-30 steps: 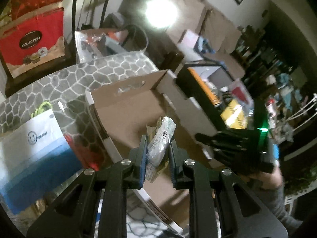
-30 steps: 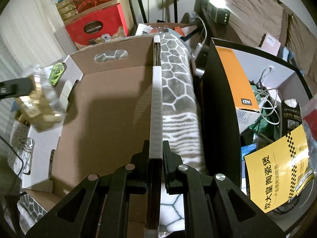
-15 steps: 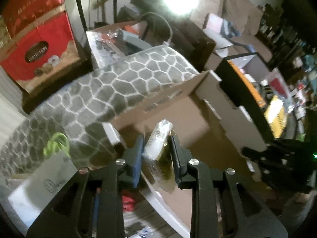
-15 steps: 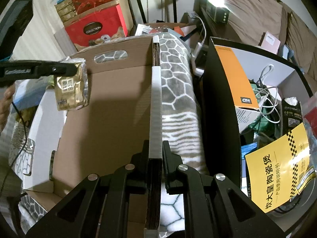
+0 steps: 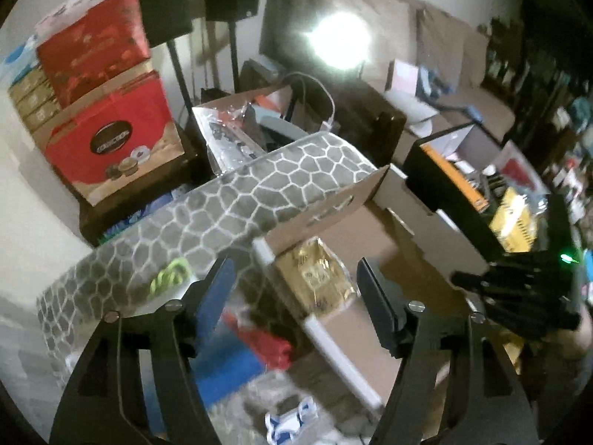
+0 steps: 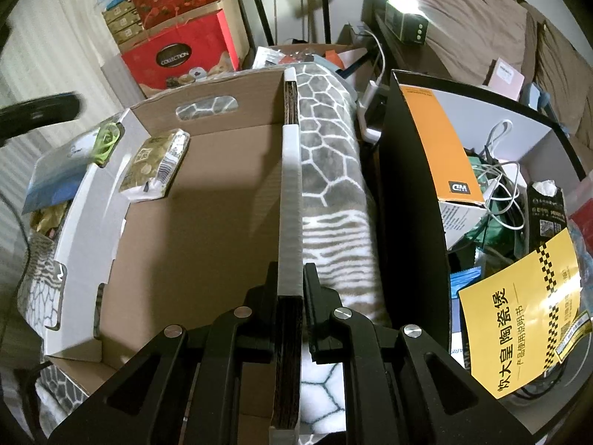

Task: Organize objects
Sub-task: 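Grasp the blue whale sticker on the cloth with the left tool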

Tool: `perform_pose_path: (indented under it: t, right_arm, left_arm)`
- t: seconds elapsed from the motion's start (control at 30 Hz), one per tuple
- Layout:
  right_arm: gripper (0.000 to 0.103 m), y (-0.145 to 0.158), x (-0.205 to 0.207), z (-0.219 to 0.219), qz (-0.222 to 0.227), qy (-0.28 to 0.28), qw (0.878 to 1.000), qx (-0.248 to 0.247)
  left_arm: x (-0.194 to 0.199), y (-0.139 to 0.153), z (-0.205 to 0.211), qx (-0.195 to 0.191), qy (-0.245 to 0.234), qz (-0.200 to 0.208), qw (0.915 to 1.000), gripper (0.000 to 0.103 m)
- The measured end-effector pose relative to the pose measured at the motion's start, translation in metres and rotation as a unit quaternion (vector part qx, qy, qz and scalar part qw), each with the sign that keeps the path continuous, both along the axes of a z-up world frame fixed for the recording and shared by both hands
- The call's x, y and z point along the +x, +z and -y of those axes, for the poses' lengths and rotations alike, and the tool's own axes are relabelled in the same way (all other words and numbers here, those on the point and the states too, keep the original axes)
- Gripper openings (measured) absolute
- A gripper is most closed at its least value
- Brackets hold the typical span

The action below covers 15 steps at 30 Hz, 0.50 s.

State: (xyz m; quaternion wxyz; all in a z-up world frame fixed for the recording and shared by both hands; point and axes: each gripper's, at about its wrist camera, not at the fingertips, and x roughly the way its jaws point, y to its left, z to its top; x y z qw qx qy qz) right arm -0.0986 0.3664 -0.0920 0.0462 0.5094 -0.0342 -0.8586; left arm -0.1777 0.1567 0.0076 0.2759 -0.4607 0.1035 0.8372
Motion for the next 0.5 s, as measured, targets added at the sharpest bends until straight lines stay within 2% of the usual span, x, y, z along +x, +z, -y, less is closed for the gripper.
perform_pose_path:
  t: [0.1,0.23,0.5]
  right_arm:
    - [0.011,0.000,0.000,-0.001,0.000,0.001,1.000,0.002]
    - [0.011,0.000,0.001,-0.001,0.000,0.000,1.000,0.001]
    - [0.011,0.000,0.001,-0.001,0.000,0.000,1.000,0.001]
  left_arm:
    - [0.017,0.004,0.026,0.019,0.006,0.005,0.9998,0.066]
    - [0.037,-0.006,0.062,0.026,0.026,0.021,0.9991,0.066]
    - [0.071,-0.043,0.086,0.025,0.021,0.045,0.9985,0.066]
